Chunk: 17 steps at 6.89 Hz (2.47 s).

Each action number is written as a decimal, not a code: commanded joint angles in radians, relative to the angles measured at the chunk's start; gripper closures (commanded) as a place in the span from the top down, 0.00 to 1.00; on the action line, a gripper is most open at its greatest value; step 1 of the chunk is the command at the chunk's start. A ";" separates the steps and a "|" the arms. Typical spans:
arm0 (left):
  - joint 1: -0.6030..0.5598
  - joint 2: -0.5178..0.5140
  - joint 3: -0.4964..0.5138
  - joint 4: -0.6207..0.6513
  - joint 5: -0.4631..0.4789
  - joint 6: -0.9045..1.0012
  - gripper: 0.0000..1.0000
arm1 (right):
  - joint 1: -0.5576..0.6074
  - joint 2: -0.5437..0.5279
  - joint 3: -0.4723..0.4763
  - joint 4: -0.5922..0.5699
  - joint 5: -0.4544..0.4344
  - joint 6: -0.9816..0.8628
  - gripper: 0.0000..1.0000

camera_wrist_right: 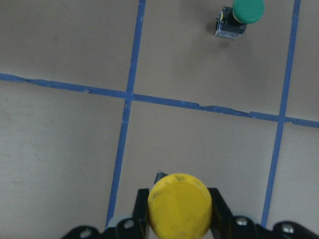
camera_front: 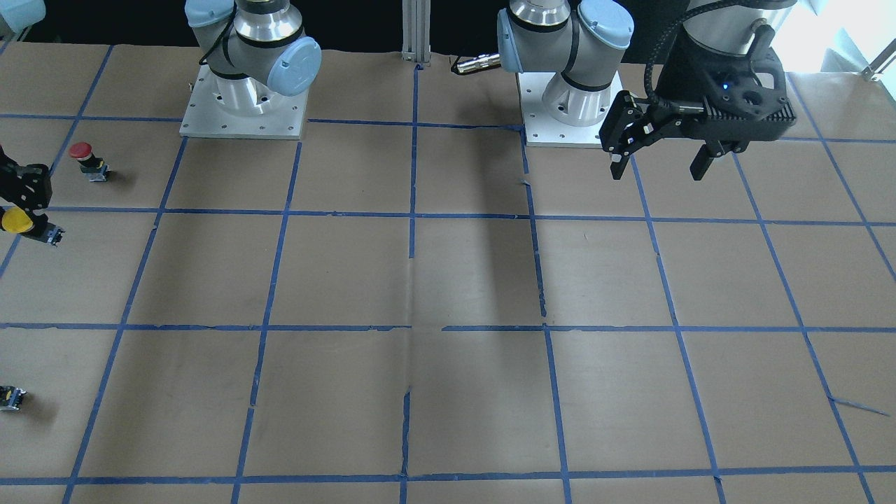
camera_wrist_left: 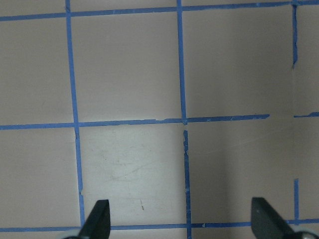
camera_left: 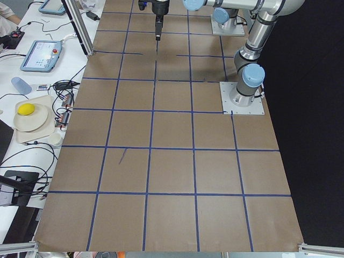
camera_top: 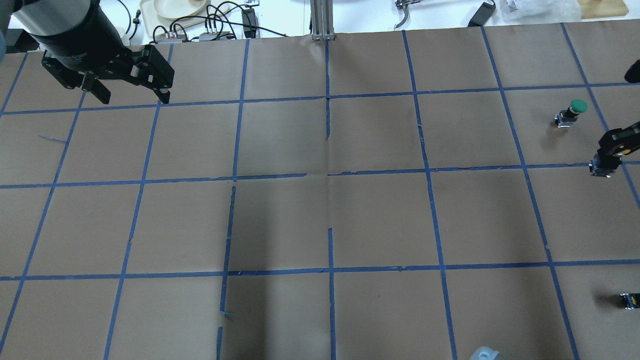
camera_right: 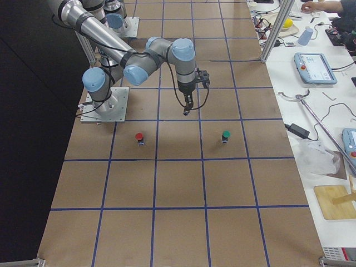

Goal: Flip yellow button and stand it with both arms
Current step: 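Carry the button with the right gripper and lower it upright onto the table, then open the right gripper and release the standing yellow button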

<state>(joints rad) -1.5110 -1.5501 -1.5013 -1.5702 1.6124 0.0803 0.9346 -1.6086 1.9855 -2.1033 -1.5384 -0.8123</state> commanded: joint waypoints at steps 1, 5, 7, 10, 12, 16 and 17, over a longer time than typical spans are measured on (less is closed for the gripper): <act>0.015 -0.011 -0.011 0.011 -0.005 -0.001 1.00 | -0.089 0.004 0.094 -0.124 0.074 -0.111 0.19; 0.009 0.010 -0.037 0.012 0.011 -0.008 1.00 | -0.111 0.128 0.138 -0.281 0.087 -0.169 0.19; 0.017 0.001 -0.017 -0.013 0.004 -0.014 1.00 | -0.160 0.162 0.145 -0.320 0.090 -0.191 0.19; 0.021 -0.001 -0.017 -0.013 0.006 -0.014 1.00 | -0.177 0.179 0.157 -0.319 0.096 -0.203 0.21; 0.021 -0.001 -0.019 -0.011 0.006 -0.014 1.00 | -0.177 0.191 0.157 -0.319 0.113 -0.205 0.23; 0.021 -0.001 -0.019 -0.007 0.009 -0.014 1.00 | -0.177 0.200 0.156 -0.319 0.126 -0.203 0.93; 0.023 -0.001 -0.019 -0.007 0.009 -0.014 1.00 | -0.177 0.191 0.151 -0.308 0.120 -0.205 1.00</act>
<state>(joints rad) -1.4890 -1.5508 -1.5201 -1.5773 1.6216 0.0660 0.7578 -1.4100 2.1408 -2.4198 -1.4134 -1.0163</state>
